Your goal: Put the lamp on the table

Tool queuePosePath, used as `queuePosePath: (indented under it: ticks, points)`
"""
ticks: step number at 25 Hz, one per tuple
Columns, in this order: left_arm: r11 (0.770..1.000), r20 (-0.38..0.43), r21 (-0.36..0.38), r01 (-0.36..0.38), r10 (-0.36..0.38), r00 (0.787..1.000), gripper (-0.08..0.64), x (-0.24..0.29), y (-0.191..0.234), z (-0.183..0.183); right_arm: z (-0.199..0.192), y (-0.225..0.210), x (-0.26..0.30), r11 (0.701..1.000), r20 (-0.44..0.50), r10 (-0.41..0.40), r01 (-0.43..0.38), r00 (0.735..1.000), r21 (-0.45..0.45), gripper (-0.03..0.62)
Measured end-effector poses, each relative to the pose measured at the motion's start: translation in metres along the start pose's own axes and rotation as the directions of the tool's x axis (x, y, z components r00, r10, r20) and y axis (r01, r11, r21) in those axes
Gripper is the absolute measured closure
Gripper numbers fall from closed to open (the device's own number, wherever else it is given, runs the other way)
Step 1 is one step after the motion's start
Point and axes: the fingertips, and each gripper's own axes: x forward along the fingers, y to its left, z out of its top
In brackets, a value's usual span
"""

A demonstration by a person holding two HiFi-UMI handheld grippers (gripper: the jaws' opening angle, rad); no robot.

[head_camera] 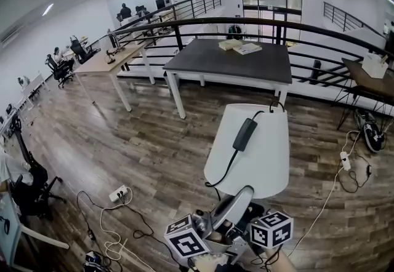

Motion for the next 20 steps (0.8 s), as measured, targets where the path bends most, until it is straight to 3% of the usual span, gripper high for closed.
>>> queuePosePath:
  ticks: [6, 20]
  points:
    - [1.000, -0.005, -0.013, 0.004, -0.004, 1.000, 0.532, 0.016, 0.047, 0.032, 0.026, -0.026, 0.046, 1.000, -0.001, -0.017, 0.017, 1.000, 0.006, 0.376]
    - [0.999, -0.039, -0.039, 0.036, -0.038, 0.999, 0.532, 0.080, 0.160, 0.146, 0.133, -0.086, 0.172, 0.997, 0.022, -0.072, 0.071, 0.997, 0.028, 0.376]
